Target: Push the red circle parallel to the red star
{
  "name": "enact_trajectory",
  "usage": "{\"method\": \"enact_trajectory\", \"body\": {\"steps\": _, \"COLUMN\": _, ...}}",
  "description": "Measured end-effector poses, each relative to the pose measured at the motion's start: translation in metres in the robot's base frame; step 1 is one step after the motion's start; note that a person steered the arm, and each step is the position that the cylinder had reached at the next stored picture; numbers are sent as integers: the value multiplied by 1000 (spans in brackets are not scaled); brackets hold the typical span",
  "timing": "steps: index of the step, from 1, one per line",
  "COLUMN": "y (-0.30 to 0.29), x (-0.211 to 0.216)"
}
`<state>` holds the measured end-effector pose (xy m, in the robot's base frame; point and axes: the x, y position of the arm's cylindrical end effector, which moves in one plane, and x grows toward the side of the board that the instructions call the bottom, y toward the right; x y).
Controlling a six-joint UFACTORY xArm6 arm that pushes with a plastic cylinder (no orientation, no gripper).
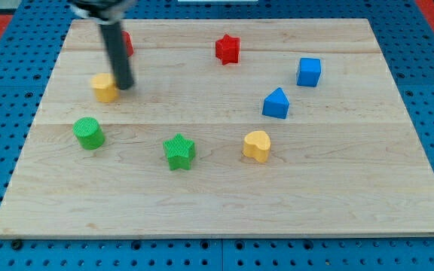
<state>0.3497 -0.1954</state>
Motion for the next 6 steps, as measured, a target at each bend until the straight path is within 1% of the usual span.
{"method": "enact_trajectory", "body": {"steps": 1, "y": -8, "x": -18}}
{"method": "enact_trajectory", "body": {"steps": 2, "y": -38, "x": -61}}
{"method": "enact_trajectory", "body": {"steps": 3, "y": -6, "x": -97}}
{"method": "enact_trajectory", "body": {"steps": 4, "y": 82, "x": -50}}
{"method": "enact_trajectory", "body": {"steps": 5, "y": 81, "x": 30}}
{"method": "enact_trajectory", "body": {"steps": 6, "y": 7, "x": 65}}
